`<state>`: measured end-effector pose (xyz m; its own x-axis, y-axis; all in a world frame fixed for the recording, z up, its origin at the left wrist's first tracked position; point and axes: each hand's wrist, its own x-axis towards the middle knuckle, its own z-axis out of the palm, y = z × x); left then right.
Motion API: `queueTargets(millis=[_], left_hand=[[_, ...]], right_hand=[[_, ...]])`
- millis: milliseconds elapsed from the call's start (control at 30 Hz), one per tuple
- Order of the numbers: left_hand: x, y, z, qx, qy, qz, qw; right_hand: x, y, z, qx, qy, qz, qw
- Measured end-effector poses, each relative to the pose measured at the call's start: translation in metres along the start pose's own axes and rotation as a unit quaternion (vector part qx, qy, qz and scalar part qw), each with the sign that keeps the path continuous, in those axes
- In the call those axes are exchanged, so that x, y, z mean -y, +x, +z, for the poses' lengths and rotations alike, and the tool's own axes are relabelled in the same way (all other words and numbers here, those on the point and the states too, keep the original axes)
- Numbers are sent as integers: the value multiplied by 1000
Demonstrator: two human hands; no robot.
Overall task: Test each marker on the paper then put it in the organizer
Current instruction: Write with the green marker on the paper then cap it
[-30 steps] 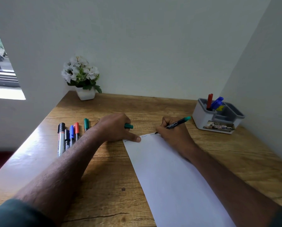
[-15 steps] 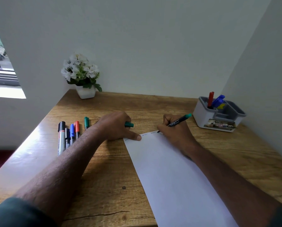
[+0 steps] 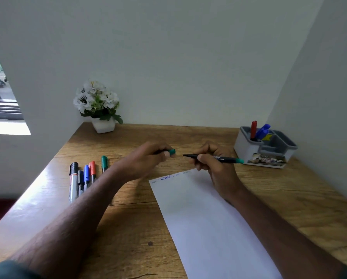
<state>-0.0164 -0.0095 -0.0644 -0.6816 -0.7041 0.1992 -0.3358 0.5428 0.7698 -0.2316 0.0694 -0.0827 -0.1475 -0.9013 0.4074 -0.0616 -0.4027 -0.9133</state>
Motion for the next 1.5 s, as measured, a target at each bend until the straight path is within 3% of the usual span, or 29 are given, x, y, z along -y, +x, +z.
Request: queueTargets(millis=[167, 667, 1100, 1333, 1400, 1500], left_hand=[[9, 7, 2, -20, 50, 59, 997], [1, 8, 8, -14, 80, 74, 994], [-22, 6, 30, -95, -134, 49, 985], [-43, 14, 51, -125, -188, -2, 974], [-49, 23, 61, -106, -158, -26, 981], [-59, 40, 83, -49, 38, 17, 998]], right_hand=[[1, 0, -1, 8, 37, -1, 999], [-2, -1, 1, 41, 20, 4, 999], [3, 5, 1, 37, 40, 43, 998], [25, -1, -22, 79, -91, 66, 991], [32, -2, -36, 70, -160, 89, 981], [47, -3, -61, 2, -212, 89, 973]])
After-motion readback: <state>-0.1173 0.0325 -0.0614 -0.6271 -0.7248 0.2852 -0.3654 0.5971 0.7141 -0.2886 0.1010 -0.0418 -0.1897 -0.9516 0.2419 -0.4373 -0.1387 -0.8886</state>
